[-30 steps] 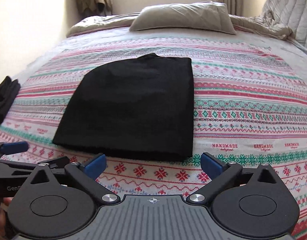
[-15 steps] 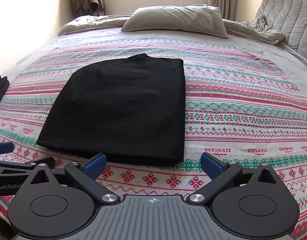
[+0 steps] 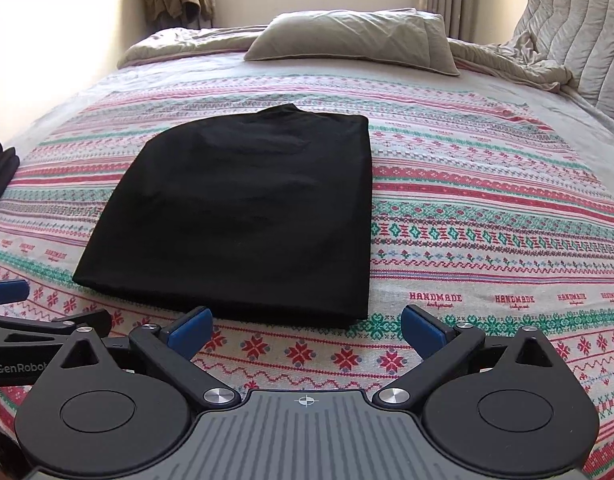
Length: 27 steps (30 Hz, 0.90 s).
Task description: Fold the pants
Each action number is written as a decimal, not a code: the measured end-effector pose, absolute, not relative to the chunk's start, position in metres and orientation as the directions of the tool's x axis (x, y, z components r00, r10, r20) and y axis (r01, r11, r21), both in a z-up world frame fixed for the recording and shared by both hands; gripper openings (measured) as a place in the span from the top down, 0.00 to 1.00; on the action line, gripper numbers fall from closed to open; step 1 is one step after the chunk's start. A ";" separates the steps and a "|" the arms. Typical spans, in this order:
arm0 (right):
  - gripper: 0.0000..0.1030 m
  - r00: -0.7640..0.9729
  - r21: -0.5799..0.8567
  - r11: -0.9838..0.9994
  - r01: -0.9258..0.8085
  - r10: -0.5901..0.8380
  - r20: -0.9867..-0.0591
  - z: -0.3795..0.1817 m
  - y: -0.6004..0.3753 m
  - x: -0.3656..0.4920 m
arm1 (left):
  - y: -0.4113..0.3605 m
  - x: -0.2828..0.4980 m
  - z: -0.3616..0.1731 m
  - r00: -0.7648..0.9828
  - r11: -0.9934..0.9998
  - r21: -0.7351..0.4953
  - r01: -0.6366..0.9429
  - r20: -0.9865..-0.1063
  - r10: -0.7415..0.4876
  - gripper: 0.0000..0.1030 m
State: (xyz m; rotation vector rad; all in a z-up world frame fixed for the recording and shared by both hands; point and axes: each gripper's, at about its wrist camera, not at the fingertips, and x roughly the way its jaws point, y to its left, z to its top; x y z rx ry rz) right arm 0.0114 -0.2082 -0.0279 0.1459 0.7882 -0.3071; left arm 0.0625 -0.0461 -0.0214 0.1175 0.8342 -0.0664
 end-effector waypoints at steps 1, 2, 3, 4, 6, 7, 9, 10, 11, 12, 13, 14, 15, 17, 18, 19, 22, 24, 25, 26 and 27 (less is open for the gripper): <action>0.02 0.663 0.014 0.946 0.323 -0.216 -0.716 -0.028 -0.208 0.011 | -0.046 0.062 -0.021 0.670 0.992 0.077 0.105 -0.742 -0.013 0.00; 0.01 0.663 0.013 0.947 0.322 -0.216 -0.717 -0.028 -0.208 0.011 | -0.046 0.062 -0.021 0.670 0.992 0.077 0.104 -0.742 -0.013 0.00; 0.02 0.663 0.012 0.947 0.320 -0.215 -0.717 -0.028 -0.207 0.011 | -0.046 0.062 -0.021 0.671 0.992 0.077 0.104 -0.741 -0.013 0.00; 0.02 0.663 0.012 0.947 0.320 -0.215 -0.717 -0.028 -0.207 0.011 | -0.046 0.062 -0.021 0.671 0.992 0.077 0.104 -0.741 -0.012 0.00; 0.02 0.664 0.012 0.947 0.320 -0.215 -0.716 -0.028 -0.207 0.011 | -0.046 0.062 -0.021 0.672 0.992 0.077 0.103 -0.741 -0.012 0.00; 0.02 0.664 0.012 0.947 0.320 -0.215 -0.716 -0.028 -0.207 0.010 | -0.046 0.062 -0.021 0.672 0.992 0.077 0.102 -0.741 -0.012 0.00; 0.02 0.663 0.012 0.947 0.322 -0.216 -0.717 -0.028 -0.208 0.011 | -0.046 0.062 -0.021 0.671 0.992 0.075 0.105 -0.741 -0.015 0.00; 0.02 0.662 0.012 0.946 0.323 -0.216 -0.718 -0.028 -0.208 0.011 | -0.047 0.062 -0.021 0.671 0.992 0.075 0.105 -0.741 -0.015 0.00; 0.02 0.661 0.013 0.946 0.323 -0.216 -0.719 -0.029 -0.208 0.011 | -0.047 0.062 -0.022 0.671 0.992 0.075 0.105 -0.741 -0.015 0.00; 0.02 0.660 0.013 0.946 0.323 -0.215 -0.719 -0.029 -0.208 0.011 | -0.047 0.062 -0.022 0.671 0.991 0.076 0.107 -0.742 -0.016 0.00; 0.02 0.660 0.014 0.946 0.323 -0.215 -0.720 -0.029 -0.208 0.011 | -0.047 0.062 -0.022 0.670 0.991 0.076 0.107 -0.742 -0.016 0.00; 0.02 0.660 0.014 0.946 0.323 -0.214 -0.720 -0.029 -0.208 0.011 | -0.047 0.062 -0.022 0.670 0.991 0.076 0.107 -0.742 -0.016 0.00; 0.02 0.660 0.015 0.947 0.322 -0.213 -0.720 -0.029 -0.208 0.011 | -0.047 0.062 -0.022 0.670 0.991 0.076 0.108 -0.742 -0.016 0.00; 0.01 0.661 0.015 0.947 0.321 -0.212 -0.720 -0.029 -0.208 0.011 | -0.047 0.062 -0.022 0.670 0.991 0.076 0.106 -0.742 -0.015 0.00; 0.02 0.660 0.014 0.947 0.321 -0.213 -0.720 -0.029 -0.208 0.011 | -0.047 0.062 -0.022 0.669 0.991 0.077 0.107 -0.743 -0.015 0.00; 0.02 0.660 0.014 0.947 0.322 -0.214 -0.720 -0.029 -0.208 0.011 | -0.047 0.062 -0.022 0.669 0.991 0.076 0.106 -0.743 -0.015 0.00; 0.02 0.659 0.015 0.946 0.324 -0.215 -0.721 -0.029 -0.208 0.011 | -0.047 0.062 -0.022 0.669 0.992 0.075 0.104 -0.743 -0.014 0.00; 0.02 0.656 0.015 0.946 0.325 -0.214 -0.723 -0.030 -0.208 0.011 | -0.047 0.062 -0.022 0.670 0.992 0.076 0.104 -0.742 -0.014 0.00; 0.02 0.656 0.016 0.946 0.324 -0.212 -0.724 -0.030 -0.209 0.012 | -0.047 0.062 -0.022 0.671 0.992 0.076 0.103 -0.742 -0.013 0.00; 0.02 0.657 0.018 0.946 0.323 -0.210 -0.724 -0.030 -0.208 0.011 | -0.047 0.062 -0.022 0.670 0.992 0.075 0.102 -0.742 -0.012 0.00; 0.02 0.658 0.019 0.947 0.320 -0.208 -0.724 -0.030 -0.209 0.011 | -0.046 0.062 -0.022 0.669 0.992 0.075 0.100 -0.743 -0.012 0.00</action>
